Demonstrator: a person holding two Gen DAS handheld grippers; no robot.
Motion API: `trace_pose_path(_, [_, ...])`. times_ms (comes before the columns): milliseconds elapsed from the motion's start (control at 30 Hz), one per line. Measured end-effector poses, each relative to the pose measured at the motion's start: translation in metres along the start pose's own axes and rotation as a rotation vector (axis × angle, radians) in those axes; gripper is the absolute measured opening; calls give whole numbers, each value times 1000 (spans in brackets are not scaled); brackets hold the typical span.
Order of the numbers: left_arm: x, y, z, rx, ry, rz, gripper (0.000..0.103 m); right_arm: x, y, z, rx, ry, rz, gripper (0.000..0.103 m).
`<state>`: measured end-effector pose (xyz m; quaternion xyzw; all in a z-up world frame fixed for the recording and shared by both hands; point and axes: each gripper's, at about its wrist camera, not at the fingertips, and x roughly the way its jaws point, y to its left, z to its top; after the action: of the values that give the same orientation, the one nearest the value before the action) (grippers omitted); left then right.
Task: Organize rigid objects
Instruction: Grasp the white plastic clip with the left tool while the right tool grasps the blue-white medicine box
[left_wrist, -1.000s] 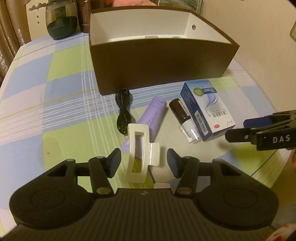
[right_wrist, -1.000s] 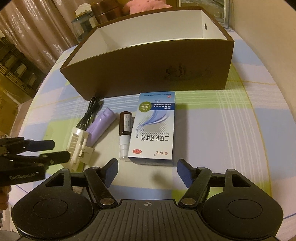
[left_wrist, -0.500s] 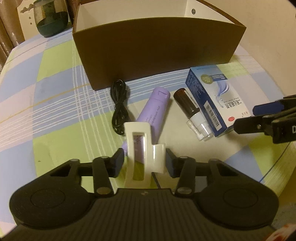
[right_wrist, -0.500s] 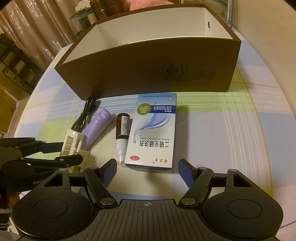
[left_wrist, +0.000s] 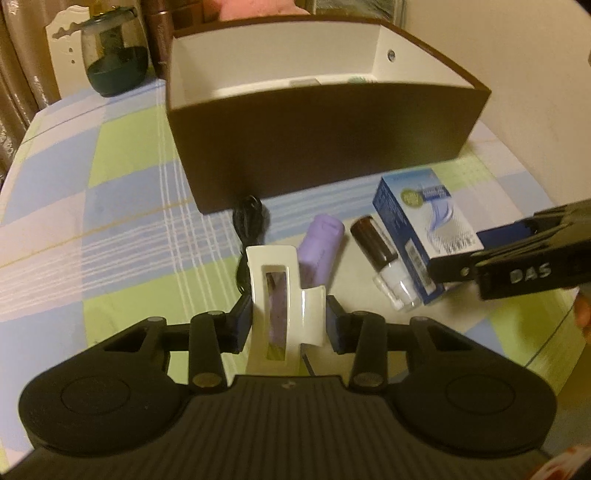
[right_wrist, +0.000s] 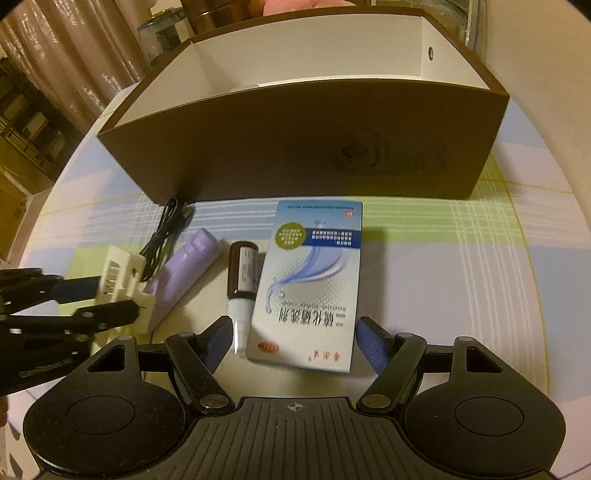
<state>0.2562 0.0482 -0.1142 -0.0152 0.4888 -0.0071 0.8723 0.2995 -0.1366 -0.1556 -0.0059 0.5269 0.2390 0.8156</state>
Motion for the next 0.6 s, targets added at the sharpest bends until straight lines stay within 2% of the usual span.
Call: trace_pose_path(600, [-3, -5, 22, -18, -26, 27, 38, 32, -1, 20, -23, 2, -66, 73])
